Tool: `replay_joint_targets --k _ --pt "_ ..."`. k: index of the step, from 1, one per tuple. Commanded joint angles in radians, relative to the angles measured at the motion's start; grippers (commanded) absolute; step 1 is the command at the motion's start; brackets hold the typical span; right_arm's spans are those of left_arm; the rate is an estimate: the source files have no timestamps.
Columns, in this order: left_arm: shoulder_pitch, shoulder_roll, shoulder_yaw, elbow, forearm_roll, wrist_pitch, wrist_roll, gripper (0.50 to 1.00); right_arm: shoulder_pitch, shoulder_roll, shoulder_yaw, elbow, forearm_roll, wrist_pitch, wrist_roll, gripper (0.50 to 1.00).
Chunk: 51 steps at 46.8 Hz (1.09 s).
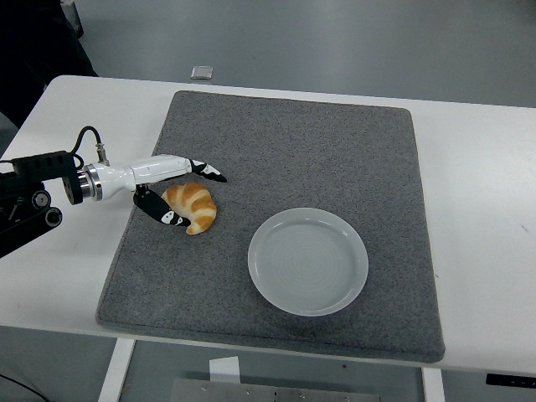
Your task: Place the bread on the plate
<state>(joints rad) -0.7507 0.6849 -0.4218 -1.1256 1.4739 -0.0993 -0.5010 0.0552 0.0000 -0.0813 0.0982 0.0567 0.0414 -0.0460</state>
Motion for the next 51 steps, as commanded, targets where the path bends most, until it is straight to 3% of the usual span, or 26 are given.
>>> replay_joint_targets --k 1,5,14,24,51 --pt "0.001 0.001 0.001 0.0 0.0 0.0 -0.001 0.78 0.0 0.0 0.0 0.0 0.0 0.0 0.0 0.952" --pt "0.001 0.001 0.001 -0.002 0.003 0.0 -0.001 0.709 0.0 0.0 0.0 0.0 0.0 0.0 0.0 0.952" --pt "-0.001 0.001 0.001 -0.003 0.006 0.0 -0.001 0.647 0.0 0.0 0.0 0.0 0.0 0.0 0.0 0.952" --pt "-0.007 0.005 0.0 -0.005 0.006 0.0 -0.004 0.5 0.0 0.0 0.0 0.0 0.0 0.0 0.0 0.952" --pt "-0.156 0.028 -0.043 -0.051 -0.012 0.003 -0.008 0.5 0.0 0.0 0.0 0.0 0.0 0.0 0.0 0.952"
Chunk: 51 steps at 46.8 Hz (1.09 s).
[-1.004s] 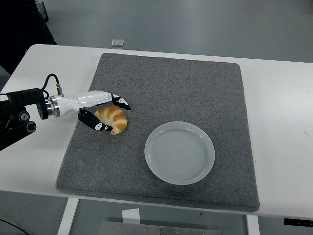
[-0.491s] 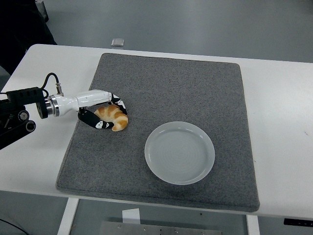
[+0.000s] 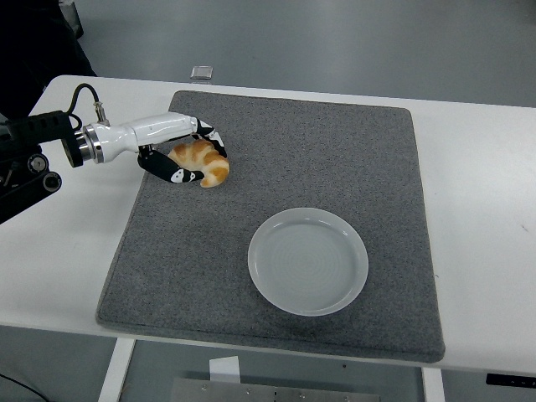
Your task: Place the bread on the plate
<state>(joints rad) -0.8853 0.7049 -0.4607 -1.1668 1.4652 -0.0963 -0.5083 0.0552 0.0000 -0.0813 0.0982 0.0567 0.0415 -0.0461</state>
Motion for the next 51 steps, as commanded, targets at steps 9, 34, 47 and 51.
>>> replay_joint_targets --k 9,34,47,51 --pt "-0.087 0.012 -0.024 -0.017 -0.026 -0.013 -0.001 0.5 0.0 0.0 0.0 0.0 0.0 0.0 0.0 0.952" --pt "-0.248 0.007 -0.016 -0.08 -0.074 -0.057 -0.001 0.5 0.0 0.0 0.0 0.0 0.0 0.0 0.0 0.952" --pt "-0.296 -0.056 -0.012 -0.133 -0.074 -0.126 0.001 0.5 0.0 0.0 0.0 0.0 0.0 0.0 0.0 0.952" --pt "-0.299 -0.084 -0.01 -0.133 -0.071 -0.132 -0.001 0.5 0.0 0.0 0.0 0.0 0.0 0.0 0.0 0.952"
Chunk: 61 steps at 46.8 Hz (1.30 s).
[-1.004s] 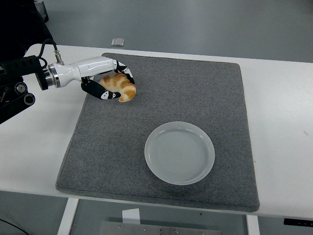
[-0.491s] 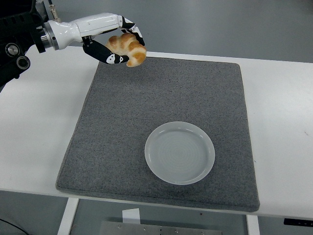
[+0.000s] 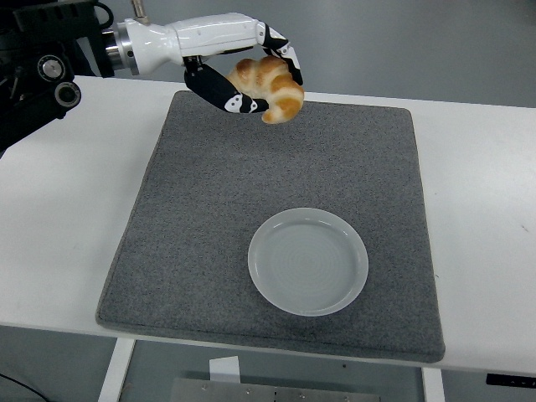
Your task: Place the bread on the plate
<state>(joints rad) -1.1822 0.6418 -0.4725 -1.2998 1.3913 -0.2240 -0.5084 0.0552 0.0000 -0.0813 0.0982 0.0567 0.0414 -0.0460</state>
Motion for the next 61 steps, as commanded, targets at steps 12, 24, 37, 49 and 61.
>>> replay_joint_targets --k 12,24,37,49,61 --pt "-0.01 -0.106 0.018 0.0 0.017 -0.006 0.001 0.5 0.0 0.0 0.0 0.0 0.0 0.0 0.0 0.952" --pt "-0.037 -0.2 0.127 0.002 0.052 -0.003 0.001 0.5 0.0 0.0 0.0 0.0 0.0 0.0 0.0 0.952" --pt "0.026 -0.237 0.13 0.002 0.176 0.063 0.001 0.5 0.0 0.0 0.0 0.0 -0.001 0.0 0.0 0.952" --pt "0.11 -0.243 0.147 0.005 0.245 0.133 0.001 0.5 0.0 0.0 0.0 0.0 0.0 0.0 0.0 0.952" --pt "0.193 -0.295 0.181 0.033 0.305 0.187 0.001 0.5 0.0 0.0 0.0 0.0 0.0 0.0 0.0 0.952"
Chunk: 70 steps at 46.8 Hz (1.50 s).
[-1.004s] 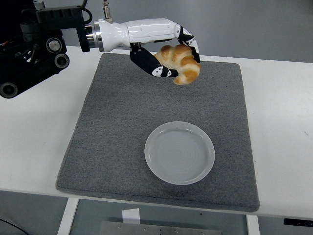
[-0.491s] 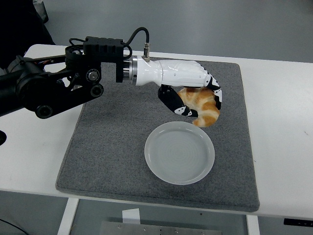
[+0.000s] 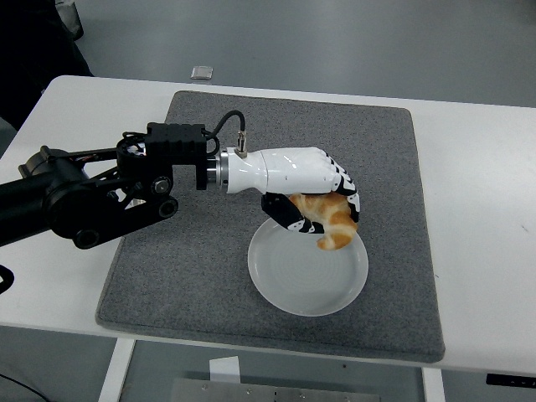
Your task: Place the bread on the plate
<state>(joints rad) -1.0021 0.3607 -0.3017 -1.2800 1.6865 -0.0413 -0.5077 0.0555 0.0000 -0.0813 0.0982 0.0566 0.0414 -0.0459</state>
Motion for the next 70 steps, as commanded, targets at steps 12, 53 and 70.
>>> replay_joint_targets --k 12,53,70 --pt "0.071 -0.048 0.013 0.051 0.079 0.034 0.001 0.5 0.0 0.0 0.0 0.0 0.0 0.0 0.0 0.952" --pt "0.118 -0.058 0.098 0.126 0.139 0.193 0.001 0.5 0.0 0.0 0.0 0.0 0.0 0.0 0.0 0.952" --pt "0.118 -0.052 0.096 0.126 0.125 0.195 0.0 0.987 0.0 0.0 0.0 0.0 0.0 0.0 0.0 0.952"
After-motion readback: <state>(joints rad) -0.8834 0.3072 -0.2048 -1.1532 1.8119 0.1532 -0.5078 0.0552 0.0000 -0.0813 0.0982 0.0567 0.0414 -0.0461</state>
